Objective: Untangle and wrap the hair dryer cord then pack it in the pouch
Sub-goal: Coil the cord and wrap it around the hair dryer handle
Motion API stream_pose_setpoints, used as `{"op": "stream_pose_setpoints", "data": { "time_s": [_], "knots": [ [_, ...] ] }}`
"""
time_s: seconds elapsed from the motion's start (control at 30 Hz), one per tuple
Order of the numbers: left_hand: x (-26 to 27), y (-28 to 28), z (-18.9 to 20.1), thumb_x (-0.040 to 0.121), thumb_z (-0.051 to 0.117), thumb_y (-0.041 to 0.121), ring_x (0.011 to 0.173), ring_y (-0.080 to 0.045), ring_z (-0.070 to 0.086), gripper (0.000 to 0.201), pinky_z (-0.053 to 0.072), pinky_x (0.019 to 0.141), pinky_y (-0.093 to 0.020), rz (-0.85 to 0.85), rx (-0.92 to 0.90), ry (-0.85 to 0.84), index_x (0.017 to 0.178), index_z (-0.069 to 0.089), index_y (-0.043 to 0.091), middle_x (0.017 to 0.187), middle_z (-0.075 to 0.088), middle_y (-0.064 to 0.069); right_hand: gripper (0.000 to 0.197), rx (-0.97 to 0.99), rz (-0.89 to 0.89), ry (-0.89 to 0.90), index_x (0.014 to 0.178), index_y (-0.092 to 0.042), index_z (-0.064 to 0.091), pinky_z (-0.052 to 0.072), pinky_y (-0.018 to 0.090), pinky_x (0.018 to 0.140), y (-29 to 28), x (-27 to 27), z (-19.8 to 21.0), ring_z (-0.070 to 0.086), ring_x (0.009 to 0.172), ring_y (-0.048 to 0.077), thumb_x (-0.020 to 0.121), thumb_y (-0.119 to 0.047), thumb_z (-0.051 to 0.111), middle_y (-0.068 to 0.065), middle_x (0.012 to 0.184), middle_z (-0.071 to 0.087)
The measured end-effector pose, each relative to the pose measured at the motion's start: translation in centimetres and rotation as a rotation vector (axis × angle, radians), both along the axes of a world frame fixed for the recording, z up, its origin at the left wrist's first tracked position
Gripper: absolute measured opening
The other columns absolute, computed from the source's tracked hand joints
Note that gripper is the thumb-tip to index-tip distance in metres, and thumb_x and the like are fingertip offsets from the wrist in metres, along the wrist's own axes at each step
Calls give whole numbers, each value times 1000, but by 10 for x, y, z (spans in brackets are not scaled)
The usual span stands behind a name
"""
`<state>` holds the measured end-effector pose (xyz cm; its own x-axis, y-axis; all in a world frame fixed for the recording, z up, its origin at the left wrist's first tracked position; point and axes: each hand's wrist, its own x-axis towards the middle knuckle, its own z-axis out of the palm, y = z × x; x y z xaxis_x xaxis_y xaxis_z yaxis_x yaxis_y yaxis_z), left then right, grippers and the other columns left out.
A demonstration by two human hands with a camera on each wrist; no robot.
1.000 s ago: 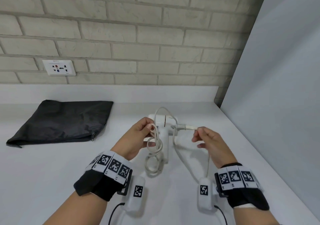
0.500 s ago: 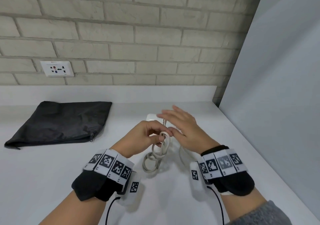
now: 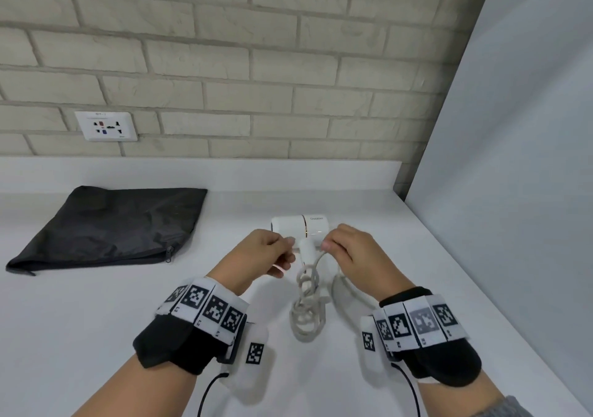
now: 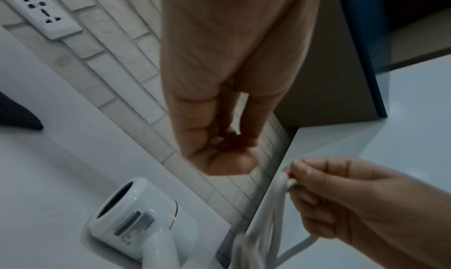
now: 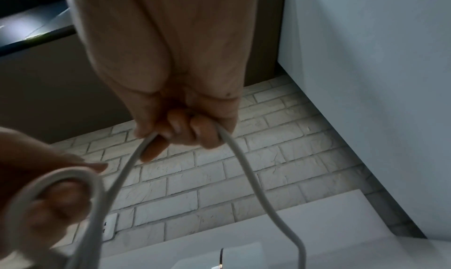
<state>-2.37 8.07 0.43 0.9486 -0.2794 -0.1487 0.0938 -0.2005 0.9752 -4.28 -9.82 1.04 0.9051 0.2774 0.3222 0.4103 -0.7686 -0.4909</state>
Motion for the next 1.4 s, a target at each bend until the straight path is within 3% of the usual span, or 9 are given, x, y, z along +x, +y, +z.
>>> {"op": "stream_pose_setpoints", "data": {
  "time_s": [0.2, 0.4, 0.53, 0.63, 0.73, 0.9, 1.0, 1.2, 1.4],
  "knots": [
    [-9, -10, -11, 84, 46, 58, 78, -14, 62, 55, 52, 69, -24, -236, 504, 133, 103, 57, 8, 98, 63, -2, 24, 65, -96, -60, 86, 0, 63, 31, 20, 60, 2, 1, -7, 47, 71, 18, 94, -12, 43, 2, 80, 47],
    [-1, -11, -18, 95, 43, 35, 64, -11, 56, 33, 46, 59, -21, -231, 38, 395, 90, 63, 8, 82, 62, -4, 23, 122, -110, -93, 86, 1, 63, 35, 8, 65, 3, 1, -10, 43, 64, 8, 94, -10, 44, 4, 80, 48],
    [-1, -13, -19, 96, 36, 13, 54, -12, 48, 29, 40, 52, -23, -111, -218, 446, 81, 59, 5, 72, 58, -6, 24, 100, -103, -57, 85, 3, 64, 35, 20, 64, -2, 2, -9, 47, 67, 18, 93, -11, 47, 6, 79, 49],
    [-4, -13, -16, 94, 39, 12, 49, -9, 48, 30, 32, 52, -23, -25, -120, 310, 71, 57, 9, 59, 57, -1, 26, 23, -75, 6, 88, 2, 67, 36, 28, 68, -3, 3, -11, 48, 74, 19, 93, -15, 48, 4, 80, 48],
    [-7, -11, -13, 90, 44, 9, 47, -2, 49, 28, 33, 56, -23, -23, -38, 119, 67, 60, 12, 60, 58, 4, 23, 5, -4, 54, 88, 1, 68, 34, 15, 63, 0, 6, -10, 43, 71, 15, 91, -11, 49, -5, 69, 42],
    [-8, -7, -16, 83, 52, -10, 85, -11, 58, 25, 44, 74, -15, -101, -73, -110, 102, 63, 1, 93, 65, -5, 19, 255, 23, 177, 80, 3, 64, 33, 16, 60, 6, 12, -16, 42, 62, 10, 89, -11, 54, -1, 66, 50],
    [-7, -9, -18, 81, 63, -1, 77, -5, 58, 29, 45, 68, -10, -125, 16, -232, 107, 60, 12, 85, 64, 2, 12, 485, 1, 249, 79, -1, 64, 38, 26, 67, 8, 12, -23, 48, 66, 13, 86, -8, 57, 10, 72, 56],
    [-4, -11, -21, 69, 75, 0, 56, -6, 49, 30, 44, 63, -20, -121, 130, -338, 74, 66, 28, 55, 56, 12, 36, 522, 164, 440, 116, -31, 48, 39, 7, 58, 5, 3, -16, 50, 61, -7, 91, -4, 47, -7, 98, 52],
    [-7, -3, -13, 62, 77, -8, 50, -1, 58, 23, 47, 53, -13, -109, 130, -282, 63, 66, 11, 52, 64, 8, 14, 489, 229, 491, 98, -13, 56, 38, 21, 64, 1, 6, -11, 49, 78, 10, 87, -4, 53, -1, 92, 56]
  ]
}}
